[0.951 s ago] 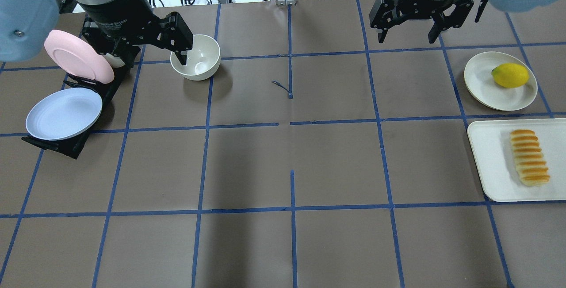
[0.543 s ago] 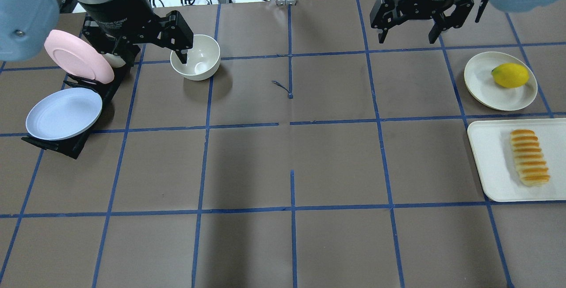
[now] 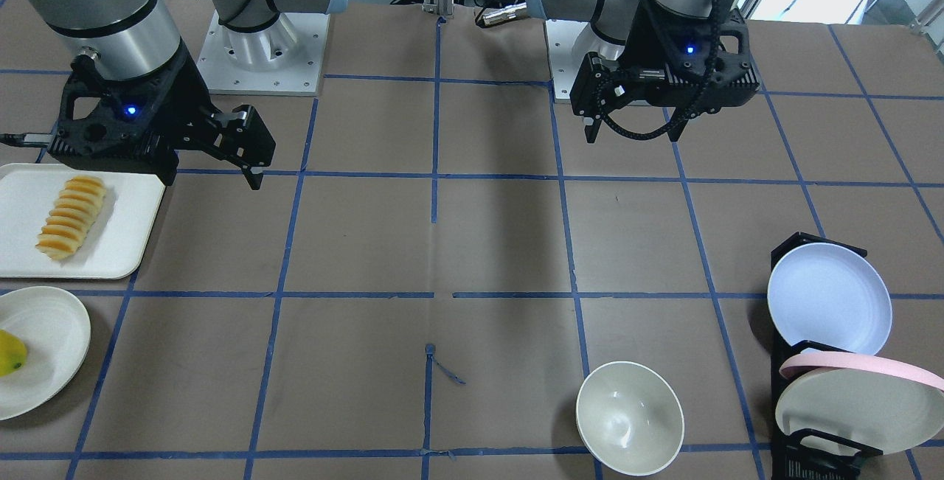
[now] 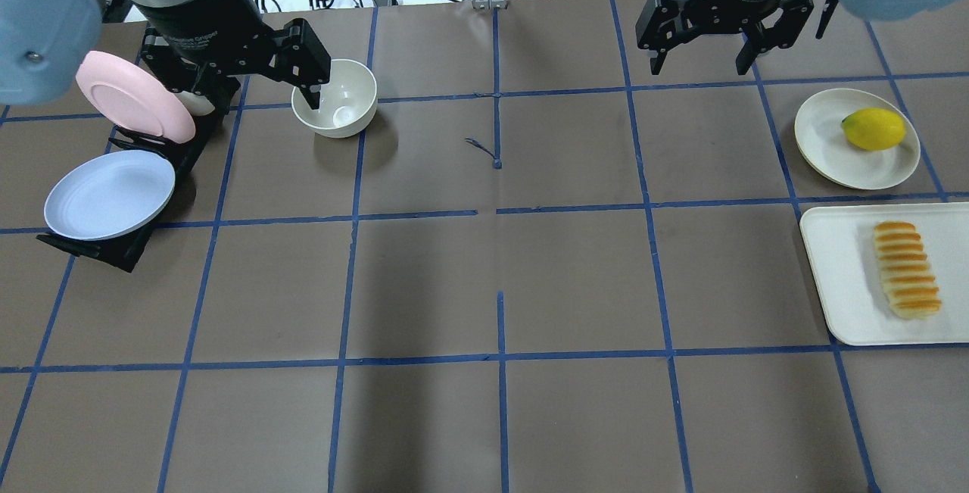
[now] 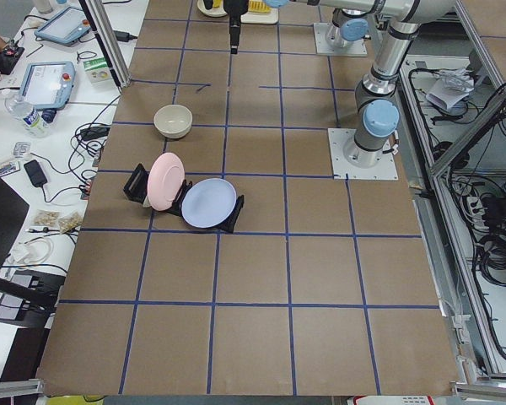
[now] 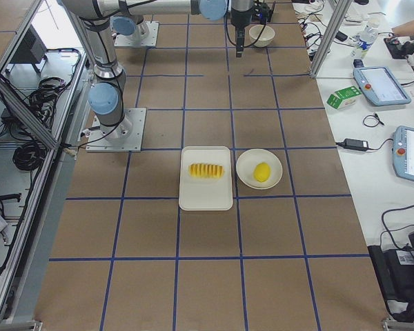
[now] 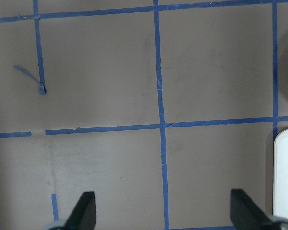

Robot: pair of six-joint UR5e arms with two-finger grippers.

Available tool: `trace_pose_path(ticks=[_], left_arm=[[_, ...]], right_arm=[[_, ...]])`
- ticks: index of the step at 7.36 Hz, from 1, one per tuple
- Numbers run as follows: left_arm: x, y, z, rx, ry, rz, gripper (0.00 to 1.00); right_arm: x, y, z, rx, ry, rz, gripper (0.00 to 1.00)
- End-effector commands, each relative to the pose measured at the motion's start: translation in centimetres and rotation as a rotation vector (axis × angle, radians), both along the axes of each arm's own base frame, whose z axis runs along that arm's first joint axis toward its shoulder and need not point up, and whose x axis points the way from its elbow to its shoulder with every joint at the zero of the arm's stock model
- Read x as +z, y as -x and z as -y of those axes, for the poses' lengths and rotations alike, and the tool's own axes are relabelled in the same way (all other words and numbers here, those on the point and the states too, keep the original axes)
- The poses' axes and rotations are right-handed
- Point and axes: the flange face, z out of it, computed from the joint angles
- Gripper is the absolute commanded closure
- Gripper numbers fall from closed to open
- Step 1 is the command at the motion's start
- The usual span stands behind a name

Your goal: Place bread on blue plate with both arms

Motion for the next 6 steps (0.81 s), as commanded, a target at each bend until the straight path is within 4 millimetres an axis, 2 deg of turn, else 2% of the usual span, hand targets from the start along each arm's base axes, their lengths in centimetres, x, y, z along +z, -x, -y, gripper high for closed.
trace_pose_path(ticks=[1, 3, 5, 6], left_arm=[[0.4, -0.1, -0.1, 0.001, 0.007, 0.0, 0.0], [0.3, -0.3, -0.1, 0.004, 0.006, 0.001, 0.0], [0.4, -0.2, -0.1, 0.004, 0.007, -0.006, 0.0], [0.3, -0.3, -0.2, 0.016, 0.003, -0.002, 0.0]], right_arm=[[-0.1, 1.4, 0.4, 0.025, -0.001, -0.004, 0.0], [-0.3, 4.1, 0.9, 0.049, -0.011, -0.007, 0.0], [-0.6, 5.8, 1.4, 0.048, -0.011, -0.008, 0.0], [-1.6, 7.5, 1.6, 0.074, -0.022, -0.009, 0.0]])
